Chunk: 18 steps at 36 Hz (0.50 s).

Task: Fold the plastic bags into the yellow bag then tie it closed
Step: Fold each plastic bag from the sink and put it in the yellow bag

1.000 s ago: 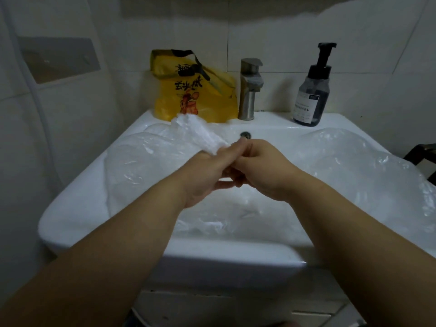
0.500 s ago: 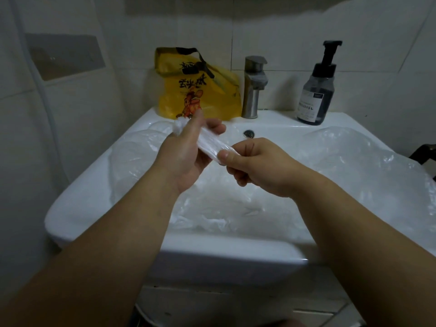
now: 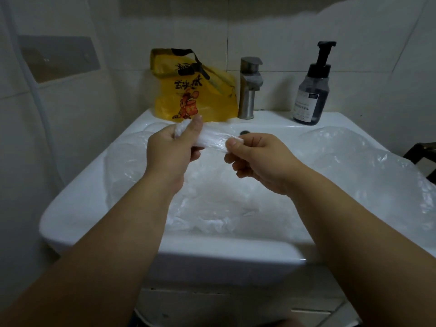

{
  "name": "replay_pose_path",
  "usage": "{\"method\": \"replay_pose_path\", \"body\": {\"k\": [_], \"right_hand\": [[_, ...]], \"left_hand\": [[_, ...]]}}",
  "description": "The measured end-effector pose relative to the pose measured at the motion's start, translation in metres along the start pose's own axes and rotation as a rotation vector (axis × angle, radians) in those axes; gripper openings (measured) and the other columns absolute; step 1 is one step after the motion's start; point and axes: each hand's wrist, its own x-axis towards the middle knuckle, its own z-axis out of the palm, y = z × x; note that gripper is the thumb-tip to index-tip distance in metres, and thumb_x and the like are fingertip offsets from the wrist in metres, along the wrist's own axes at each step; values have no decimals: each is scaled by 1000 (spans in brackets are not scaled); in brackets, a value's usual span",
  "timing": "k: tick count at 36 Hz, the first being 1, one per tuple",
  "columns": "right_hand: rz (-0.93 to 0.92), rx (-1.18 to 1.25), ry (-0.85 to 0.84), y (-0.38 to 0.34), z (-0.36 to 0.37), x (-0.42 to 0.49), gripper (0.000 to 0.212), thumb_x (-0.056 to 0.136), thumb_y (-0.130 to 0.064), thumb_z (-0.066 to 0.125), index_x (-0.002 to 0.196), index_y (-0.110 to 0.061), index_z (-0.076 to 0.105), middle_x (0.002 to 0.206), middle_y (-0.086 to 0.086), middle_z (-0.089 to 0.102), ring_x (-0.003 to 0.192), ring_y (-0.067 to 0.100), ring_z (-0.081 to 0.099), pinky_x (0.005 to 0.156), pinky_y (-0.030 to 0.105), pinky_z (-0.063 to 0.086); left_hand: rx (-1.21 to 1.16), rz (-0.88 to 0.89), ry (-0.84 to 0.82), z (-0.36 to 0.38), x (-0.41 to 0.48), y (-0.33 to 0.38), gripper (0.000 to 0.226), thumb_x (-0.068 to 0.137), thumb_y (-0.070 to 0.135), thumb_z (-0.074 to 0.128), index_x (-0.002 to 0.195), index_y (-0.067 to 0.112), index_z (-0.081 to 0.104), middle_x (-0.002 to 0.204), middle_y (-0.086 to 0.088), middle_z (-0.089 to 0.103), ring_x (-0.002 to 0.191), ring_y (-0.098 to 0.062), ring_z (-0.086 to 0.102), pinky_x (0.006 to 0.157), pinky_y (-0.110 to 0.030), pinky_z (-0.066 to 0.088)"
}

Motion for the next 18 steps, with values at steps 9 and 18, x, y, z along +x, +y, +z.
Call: {"method": "replay_pose_path", "body": {"k": [9,18], "right_hand": [[33,-41,40,2,-8,-2,23,95,-22,57,80,-6,63,69,4,59,58,11,52,55,19,48],[-13,-14,12,-10,-7,0,22,94,-21,58,85,-3,66,70,5,58,58,11,51,57,21,48]], "left_hand": [[487,324,45,-3,-10,-2,48,99,46,42,68,14,57,59,4,62,44,2,55,44,-10,44],[437,294,0,-10,-5,14,40,100,43,43,72,17,57,60,5,60,45,4,55,42,-9,41]]}}
